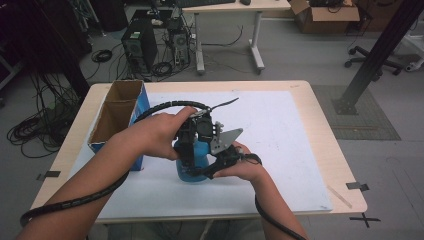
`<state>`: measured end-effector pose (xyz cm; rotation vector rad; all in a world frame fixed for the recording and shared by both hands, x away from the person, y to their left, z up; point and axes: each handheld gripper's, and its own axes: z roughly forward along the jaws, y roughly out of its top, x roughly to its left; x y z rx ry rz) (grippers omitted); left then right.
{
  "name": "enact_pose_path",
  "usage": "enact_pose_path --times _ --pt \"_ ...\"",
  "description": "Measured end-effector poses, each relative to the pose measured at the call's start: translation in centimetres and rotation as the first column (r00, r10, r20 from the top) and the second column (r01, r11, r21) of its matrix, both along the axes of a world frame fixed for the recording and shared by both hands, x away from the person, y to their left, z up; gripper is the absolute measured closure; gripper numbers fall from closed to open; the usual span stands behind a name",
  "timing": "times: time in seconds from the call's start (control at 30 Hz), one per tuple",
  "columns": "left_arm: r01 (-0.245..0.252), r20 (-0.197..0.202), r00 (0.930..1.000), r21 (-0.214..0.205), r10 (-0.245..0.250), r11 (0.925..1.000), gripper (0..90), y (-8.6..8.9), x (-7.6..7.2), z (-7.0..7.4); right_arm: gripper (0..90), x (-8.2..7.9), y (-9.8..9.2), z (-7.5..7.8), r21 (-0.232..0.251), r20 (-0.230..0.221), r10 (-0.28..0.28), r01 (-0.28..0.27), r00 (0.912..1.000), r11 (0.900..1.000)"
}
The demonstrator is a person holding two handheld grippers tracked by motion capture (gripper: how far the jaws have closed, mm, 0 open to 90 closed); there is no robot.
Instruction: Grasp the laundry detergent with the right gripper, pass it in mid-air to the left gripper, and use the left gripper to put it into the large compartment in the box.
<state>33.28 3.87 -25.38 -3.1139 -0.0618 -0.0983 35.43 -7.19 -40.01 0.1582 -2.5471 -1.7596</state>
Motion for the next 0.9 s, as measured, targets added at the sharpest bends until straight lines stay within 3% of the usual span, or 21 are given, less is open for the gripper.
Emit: enact_pose_path --times 0.33,0.9 --pt "-0.021 -0.006 0.9998 0.015 0.021 0.9997 37.4 -0.12 0.07 0.12 44.8 -0.11 0.06 0.28 -0.006 0.007 0.004 -0.004 1.0000 1.0000" --pt "-0.027 -0.009 0.9996 0.046 0.027 0.9986 38.6 -0.33 0.11 0.11 44.0 -0.22 0.13 0.11 0.007 -0.008 0.010 -0.010 0.9999 0.9999"
